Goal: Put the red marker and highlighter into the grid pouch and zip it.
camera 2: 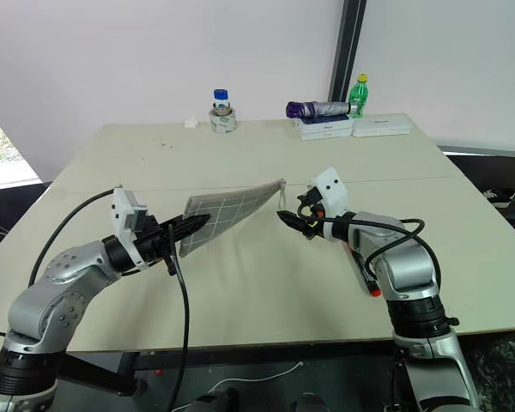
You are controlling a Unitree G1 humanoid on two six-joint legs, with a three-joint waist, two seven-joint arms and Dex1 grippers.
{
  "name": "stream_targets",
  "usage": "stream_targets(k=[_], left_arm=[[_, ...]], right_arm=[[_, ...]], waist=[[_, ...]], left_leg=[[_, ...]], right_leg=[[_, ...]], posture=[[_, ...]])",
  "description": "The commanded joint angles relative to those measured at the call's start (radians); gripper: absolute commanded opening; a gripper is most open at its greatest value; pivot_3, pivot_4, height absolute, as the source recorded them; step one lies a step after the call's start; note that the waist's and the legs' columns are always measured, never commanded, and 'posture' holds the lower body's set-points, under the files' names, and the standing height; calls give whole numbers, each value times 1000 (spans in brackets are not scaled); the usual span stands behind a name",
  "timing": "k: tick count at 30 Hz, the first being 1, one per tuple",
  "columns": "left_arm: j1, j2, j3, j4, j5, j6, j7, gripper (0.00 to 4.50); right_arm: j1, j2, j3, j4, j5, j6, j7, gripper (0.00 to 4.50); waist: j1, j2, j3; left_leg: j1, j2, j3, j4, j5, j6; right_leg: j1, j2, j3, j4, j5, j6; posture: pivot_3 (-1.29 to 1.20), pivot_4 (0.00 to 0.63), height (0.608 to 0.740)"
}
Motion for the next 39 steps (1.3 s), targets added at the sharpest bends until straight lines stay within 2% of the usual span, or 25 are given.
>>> stream_targets(k=[1,10,20,23,28,29,32,39], left_arm=[[-16,13,55,-35,-92,48,-7,0],[31,35,84,-43,-213,149,-15,0],[38,37,83,-51,-233,163,-18,0],[35,40,82,-52,-242,169,-21,0],[31,44,81,-48,-244,168,-22,0],[31,44,81,-47,-242,167,-22,0],[31,39,71,-40,-210,146,-14,0],[21,-13,-8,8,-20,23,28,0]], right_arm=[[-40,6,-44,8,18,-26,-28,3530],[-61,39,-76,38,76,-24,-43,3530],[-51,36,-51,42,95,-19,-36,3530],[-49,41,-46,47,97,-20,-36,2737],[-45,46,-44,51,104,-16,-37,194],[-43,46,-44,49,105,-17,-35,32],[-34,36,-35,13,113,-16,-17,32],[2,-19,58,-146,114,-5,62,32]], waist=[[0,0,0],[-2,0,0],[2,0,0],[2,0,0],[2,0,0],[2,0,0],[2,0,0],[5,0,0]], left_leg=[[0,0,0,0,0,0],[0,0,0,0,0,0],[0,0,0,0,0,0],[0,0,0,0,0,0],[0,0,0,0,0,0],[0,0,0,0,0,0],[0,0,0,0,0,0],[0,0,1,-1,0,0]], right_leg=[[0,0,0,0,0,0],[0,0,0,0,0,-1],[0,0,0,0,0,-1],[0,0,0,0,0,-1],[0,0,1,0,-1,-1],[0,0,1,0,-1,-1],[0,0,1,-1,-1,-1],[0,0,0,-1,-1,-1]], posture=[[0,150,736],[0,150,736],[0,150,736],[0,150,736],[0,150,736],[0,150,736],[0,150,736],[0,150,736]])
